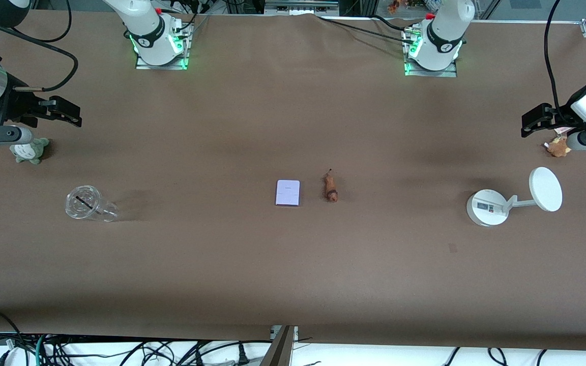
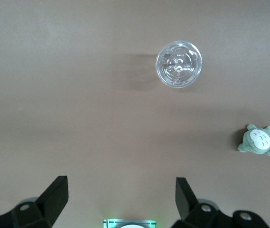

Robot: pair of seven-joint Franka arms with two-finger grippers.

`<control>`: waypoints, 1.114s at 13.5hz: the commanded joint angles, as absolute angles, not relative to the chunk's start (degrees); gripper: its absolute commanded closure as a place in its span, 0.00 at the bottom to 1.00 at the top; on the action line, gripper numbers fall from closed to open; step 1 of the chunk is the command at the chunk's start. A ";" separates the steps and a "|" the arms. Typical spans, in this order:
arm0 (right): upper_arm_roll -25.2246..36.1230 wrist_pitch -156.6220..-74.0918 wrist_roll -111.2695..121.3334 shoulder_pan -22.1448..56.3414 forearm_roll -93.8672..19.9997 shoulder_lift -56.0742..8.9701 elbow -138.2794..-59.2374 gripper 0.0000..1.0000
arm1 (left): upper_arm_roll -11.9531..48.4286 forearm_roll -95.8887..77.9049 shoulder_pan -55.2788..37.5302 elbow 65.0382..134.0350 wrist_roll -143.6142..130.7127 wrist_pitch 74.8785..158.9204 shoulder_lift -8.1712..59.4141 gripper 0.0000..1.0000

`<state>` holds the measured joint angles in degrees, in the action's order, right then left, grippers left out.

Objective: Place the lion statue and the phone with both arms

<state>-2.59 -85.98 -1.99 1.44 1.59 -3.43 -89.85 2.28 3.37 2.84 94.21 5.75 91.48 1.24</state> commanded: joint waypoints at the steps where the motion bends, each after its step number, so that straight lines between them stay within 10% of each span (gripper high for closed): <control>1: -2.02 -85.52 -2.37 1.93 2.02 -3.52 -89.30 0.00 | 2.29 2.46 2.90 92.46 6.86 90.18 1.85 0.00; 15: -2.02 -85.96 -1.49 1.93 1.93 -4.75 -88.42 0.00 | 3.34 -5.35 2.46 93.08 4.49 91.05 4.82 0.00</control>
<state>-2.37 -86.16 -1.93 1.50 1.59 -4.48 -89.44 2.90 -2.63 2.56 94.39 5.50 91.11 2.08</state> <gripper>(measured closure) 0.000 0.000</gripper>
